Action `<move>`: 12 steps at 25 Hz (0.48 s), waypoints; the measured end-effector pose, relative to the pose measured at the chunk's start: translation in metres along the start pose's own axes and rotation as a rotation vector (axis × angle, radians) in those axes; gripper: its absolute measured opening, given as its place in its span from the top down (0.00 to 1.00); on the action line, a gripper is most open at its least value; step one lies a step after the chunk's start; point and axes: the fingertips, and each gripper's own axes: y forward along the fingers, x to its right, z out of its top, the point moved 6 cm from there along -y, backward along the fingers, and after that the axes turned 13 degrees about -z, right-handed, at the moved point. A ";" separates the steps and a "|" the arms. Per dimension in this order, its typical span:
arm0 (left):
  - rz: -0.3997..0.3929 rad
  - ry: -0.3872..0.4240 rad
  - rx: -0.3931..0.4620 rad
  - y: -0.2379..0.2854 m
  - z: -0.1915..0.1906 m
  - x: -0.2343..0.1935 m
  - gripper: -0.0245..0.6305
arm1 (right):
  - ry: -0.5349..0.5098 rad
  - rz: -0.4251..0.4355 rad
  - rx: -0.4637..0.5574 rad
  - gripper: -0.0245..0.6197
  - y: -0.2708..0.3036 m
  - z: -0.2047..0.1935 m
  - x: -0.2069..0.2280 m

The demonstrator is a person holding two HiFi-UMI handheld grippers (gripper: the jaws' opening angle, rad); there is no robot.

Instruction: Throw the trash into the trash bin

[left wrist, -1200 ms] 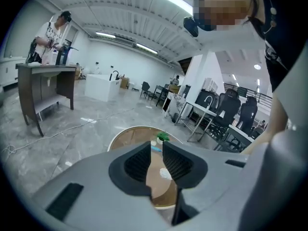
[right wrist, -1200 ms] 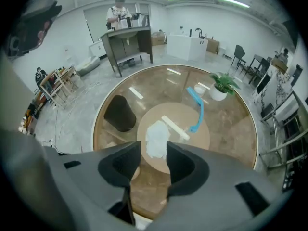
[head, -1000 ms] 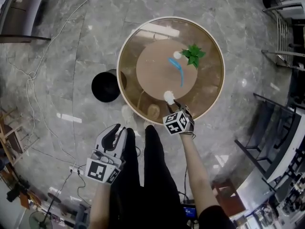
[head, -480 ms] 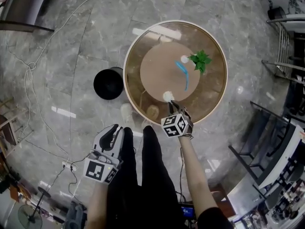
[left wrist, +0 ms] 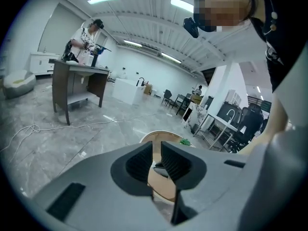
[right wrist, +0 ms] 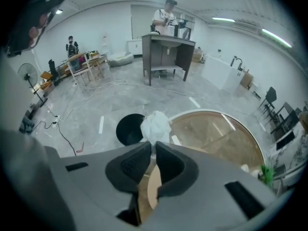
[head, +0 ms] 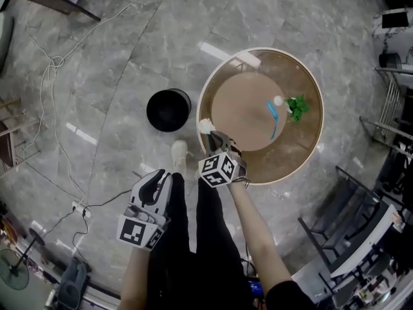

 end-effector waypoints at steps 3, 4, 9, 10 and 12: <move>0.046 -0.024 0.027 -0.019 -0.002 -0.014 0.88 | -0.040 0.055 0.056 0.90 0.008 0.039 -0.026; 0.062 -0.032 0.036 -0.025 -0.003 -0.018 0.88 | -0.053 0.071 0.073 0.90 0.011 0.051 -0.034; 0.137 -0.071 0.075 -0.054 -0.009 -0.036 0.88 | -0.106 0.150 0.128 0.89 0.022 0.095 -0.074; 0.147 -0.076 0.079 -0.059 -0.010 -0.040 0.88 | -0.114 0.165 0.131 0.86 0.024 0.101 -0.080; 0.163 -0.085 0.086 -0.067 -0.013 -0.046 0.88 | -0.124 0.188 0.135 0.74 0.026 0.109 -0.090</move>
